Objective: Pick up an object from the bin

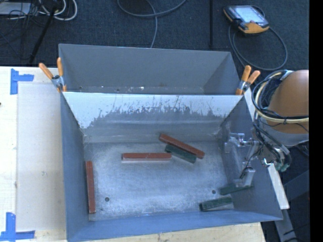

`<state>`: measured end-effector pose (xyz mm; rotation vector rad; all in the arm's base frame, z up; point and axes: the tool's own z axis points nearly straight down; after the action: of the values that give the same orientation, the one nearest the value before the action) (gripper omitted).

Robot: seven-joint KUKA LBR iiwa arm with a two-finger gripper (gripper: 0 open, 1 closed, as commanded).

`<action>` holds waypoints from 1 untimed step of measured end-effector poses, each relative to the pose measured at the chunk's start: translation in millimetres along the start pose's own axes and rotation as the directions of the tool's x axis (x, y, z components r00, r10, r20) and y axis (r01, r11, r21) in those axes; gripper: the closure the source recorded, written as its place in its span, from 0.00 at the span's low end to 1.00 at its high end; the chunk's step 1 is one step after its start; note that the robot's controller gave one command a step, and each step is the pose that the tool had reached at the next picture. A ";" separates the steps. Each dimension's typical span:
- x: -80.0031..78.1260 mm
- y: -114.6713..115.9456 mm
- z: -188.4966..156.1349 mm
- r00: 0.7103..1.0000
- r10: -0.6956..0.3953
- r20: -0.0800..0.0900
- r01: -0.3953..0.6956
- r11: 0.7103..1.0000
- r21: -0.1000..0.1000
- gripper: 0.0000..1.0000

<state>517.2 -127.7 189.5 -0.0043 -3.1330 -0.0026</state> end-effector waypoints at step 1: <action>-1.8 0.6 -4.1 1.000 -0.003 0.007 0.003 1.000 0.001 0.00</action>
Offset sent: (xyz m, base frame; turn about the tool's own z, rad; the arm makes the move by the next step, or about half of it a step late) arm -0.0229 -0.0157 -0.1109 -0.3160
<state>519.0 -127.2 193.6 0.0009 -3.1404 -0.0004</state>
